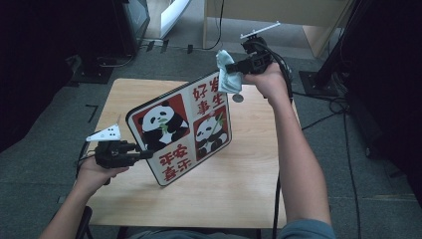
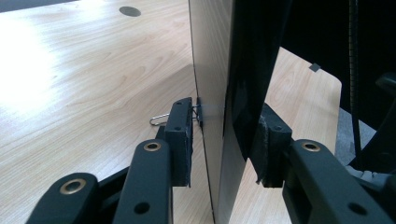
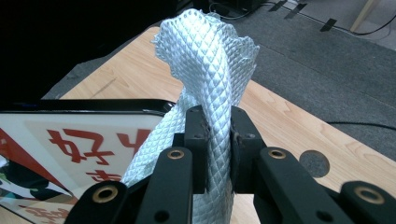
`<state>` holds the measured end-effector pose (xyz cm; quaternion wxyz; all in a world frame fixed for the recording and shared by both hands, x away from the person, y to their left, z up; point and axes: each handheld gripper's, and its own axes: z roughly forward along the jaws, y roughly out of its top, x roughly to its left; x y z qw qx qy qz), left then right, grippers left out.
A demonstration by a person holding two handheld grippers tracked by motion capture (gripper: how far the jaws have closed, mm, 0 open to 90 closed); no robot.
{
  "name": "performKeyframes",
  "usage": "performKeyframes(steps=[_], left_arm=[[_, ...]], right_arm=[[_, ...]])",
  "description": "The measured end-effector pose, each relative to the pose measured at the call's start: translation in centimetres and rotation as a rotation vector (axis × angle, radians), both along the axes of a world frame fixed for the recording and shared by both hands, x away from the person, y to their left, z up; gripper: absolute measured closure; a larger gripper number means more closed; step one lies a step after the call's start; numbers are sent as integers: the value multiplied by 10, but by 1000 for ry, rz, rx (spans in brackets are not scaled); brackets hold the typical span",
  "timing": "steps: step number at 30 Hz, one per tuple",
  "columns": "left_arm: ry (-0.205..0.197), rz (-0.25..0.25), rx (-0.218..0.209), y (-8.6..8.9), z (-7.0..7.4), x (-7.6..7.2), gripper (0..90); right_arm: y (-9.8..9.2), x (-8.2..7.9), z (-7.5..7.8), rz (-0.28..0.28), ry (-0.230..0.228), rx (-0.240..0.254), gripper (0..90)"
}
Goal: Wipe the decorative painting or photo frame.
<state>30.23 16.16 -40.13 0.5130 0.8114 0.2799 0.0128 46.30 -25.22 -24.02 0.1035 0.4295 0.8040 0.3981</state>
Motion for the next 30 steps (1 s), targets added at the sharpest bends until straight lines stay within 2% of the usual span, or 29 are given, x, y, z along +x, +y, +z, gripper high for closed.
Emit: performKeyframes(steps=[16, 30], left_arm=[[8, -1, 0, 0, 0, 0, 661], [2, -2, 3, 0, 0, 0, 659]], right_arm=[[-9, 0, -20, -15, 23, -5, 805], [-13, -2, -37, 2, 36, -1, 806]])
